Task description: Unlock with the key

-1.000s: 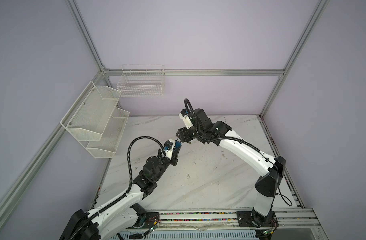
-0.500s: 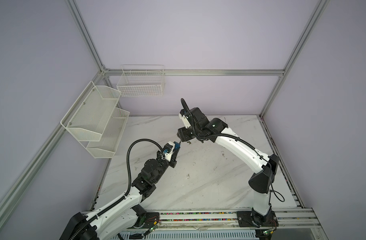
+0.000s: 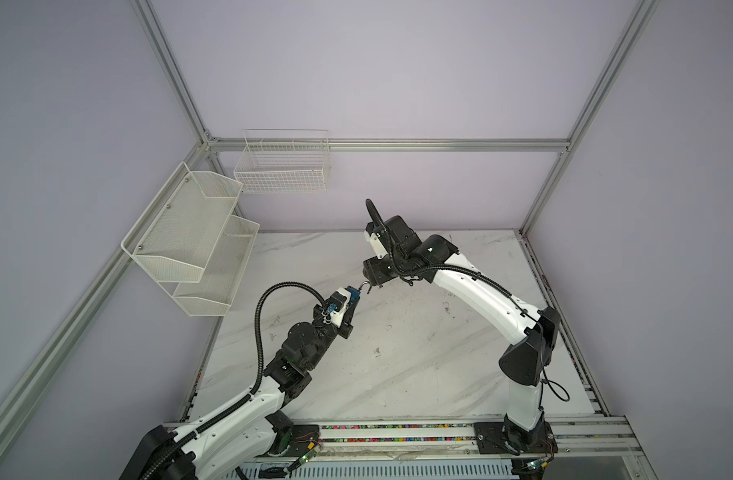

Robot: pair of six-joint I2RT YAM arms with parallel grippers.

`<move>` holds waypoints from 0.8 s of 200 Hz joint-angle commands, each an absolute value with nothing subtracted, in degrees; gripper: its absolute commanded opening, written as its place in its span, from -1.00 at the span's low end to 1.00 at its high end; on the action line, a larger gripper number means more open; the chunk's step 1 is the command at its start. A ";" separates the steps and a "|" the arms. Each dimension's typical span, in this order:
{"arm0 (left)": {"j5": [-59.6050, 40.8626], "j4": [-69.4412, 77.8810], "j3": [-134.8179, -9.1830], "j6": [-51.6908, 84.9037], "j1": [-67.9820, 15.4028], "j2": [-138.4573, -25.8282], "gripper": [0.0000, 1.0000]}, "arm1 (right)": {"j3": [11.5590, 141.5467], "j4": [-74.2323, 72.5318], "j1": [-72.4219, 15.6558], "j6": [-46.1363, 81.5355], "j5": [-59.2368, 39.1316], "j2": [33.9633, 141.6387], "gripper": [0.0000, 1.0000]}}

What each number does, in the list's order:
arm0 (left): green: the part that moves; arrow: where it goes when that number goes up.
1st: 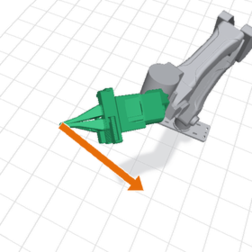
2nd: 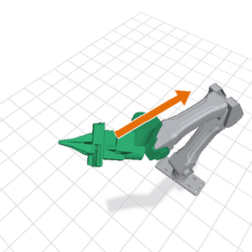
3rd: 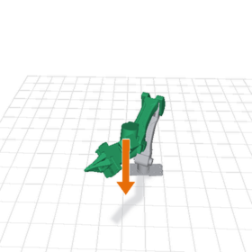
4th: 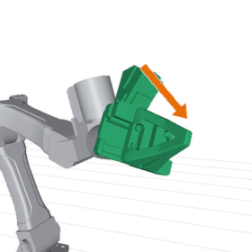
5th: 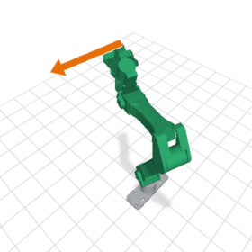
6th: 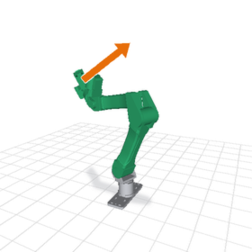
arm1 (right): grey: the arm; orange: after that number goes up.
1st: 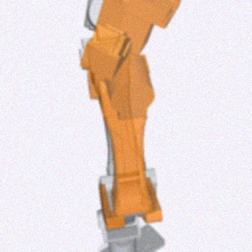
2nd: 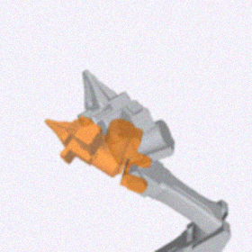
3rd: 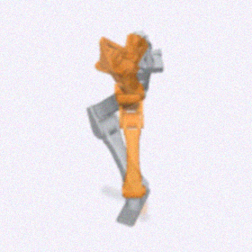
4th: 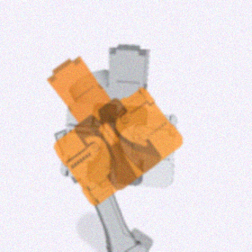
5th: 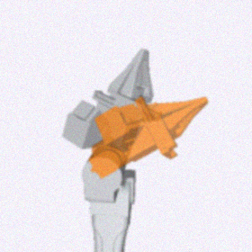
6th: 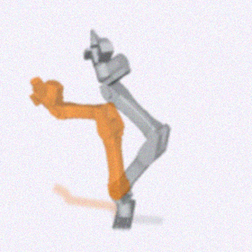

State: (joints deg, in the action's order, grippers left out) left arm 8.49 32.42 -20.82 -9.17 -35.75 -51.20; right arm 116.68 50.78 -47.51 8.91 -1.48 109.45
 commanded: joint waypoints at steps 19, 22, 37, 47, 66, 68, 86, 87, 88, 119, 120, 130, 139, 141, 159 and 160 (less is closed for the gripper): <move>9.75 41.92 -20.07 -9.85 -35.70 -51.28 -1.00 | 113.59 51.54 -47.29 7.20 -5.41 105.95 0.21; 9.88 41.88 -20.06 -9.89 -35.64 -51.28 -1.00 | 113.37 51.44 -47.21 7.21 -5.40 105.77 0.21; 10.08 41.60 -20.17 -9.60 -35.64 -51.28 -1.00 | 112.04 50.65 -46.48 7.36 -5.81 104.85 0.21; 10.18 41.25 -20.22 -9.41 -35.69 -51.27 -1.00 | 110.74 49.58 -45.78 7.71 -6.02 103.89 0.21; 10.52 40.81 -20.45 -8.93 -35.65 -51.28 -1.00 | 107.52 46.61 -44.21 8.54 -6.84 101.65 0.22; 10.63 40.68 -20.40 -8.85 -35.67 -51.25 -1.00 | 107.12 46.15 -43.99 8.73 -7.03 101.26 0.22; 11.50 38.48 -21.30 -8.01 -35.67 -51.25 -1.00 | 103.68 43.20 -42.28 9.93 -7.46 99.09 0.23; 11.51 38.31 -21.37 -7.91 -35.72 -51.25 -1.00 | 103.52 43.05 -42.19 9.98 -7.42 98.99 0.23; 11.60 38.14 -21.41 -7.87 -35.75 -51.20 -1.00 | 103.31 42.92 -42.06 10.04 -7.40 98.93 0.23; 13.41 31.39 -24.00 -2.65 -35.67 -50.97 -1.00 | 97.00 36.63 -38.55 12.99 -8.67 95.91 0.28; 13.51 31.12 -24.13 -2.38 -35.68 -50.97 -1.00 | 96.71 36.38 -38.44 13.13 -8.69 95.81 0.28; 13.73 28.23 -25.26 -0.22 -35.75 -50.65 -1.00 | 94.21 33.49 -37.53 14.51 -8.73 94.75 0.30; 13.84 24.97 -26.25 2.30 -35.74 -50.32 -1.00 | 91.95 31.09 -36.75 15.67 -8.98 93.95 0.33; 14.05 24.21 -26.49 2.97 -35.76 -50.18 -1.00 | 91.43 30.56 -36.57 15.89 -9.19 93.84 0.34; 15.75 13.95 -30.67 11.45 -35.73 -49.20 -1.00 | 87.53 26.79 -35.06 17.82 -10.94 93.58 0.35; 15.70 13.17 -30.93 11.70 -35.71 -49.17 -1.00 | 87.27 26.62 -35.02 17.92 -11.01 93.64 0.35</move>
State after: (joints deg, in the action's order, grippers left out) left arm 13.04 23.75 -21.32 0.36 -35.75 -51.20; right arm 91.64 34.30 -36.45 14.20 -8.60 94.56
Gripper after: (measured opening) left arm 0.358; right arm 0.673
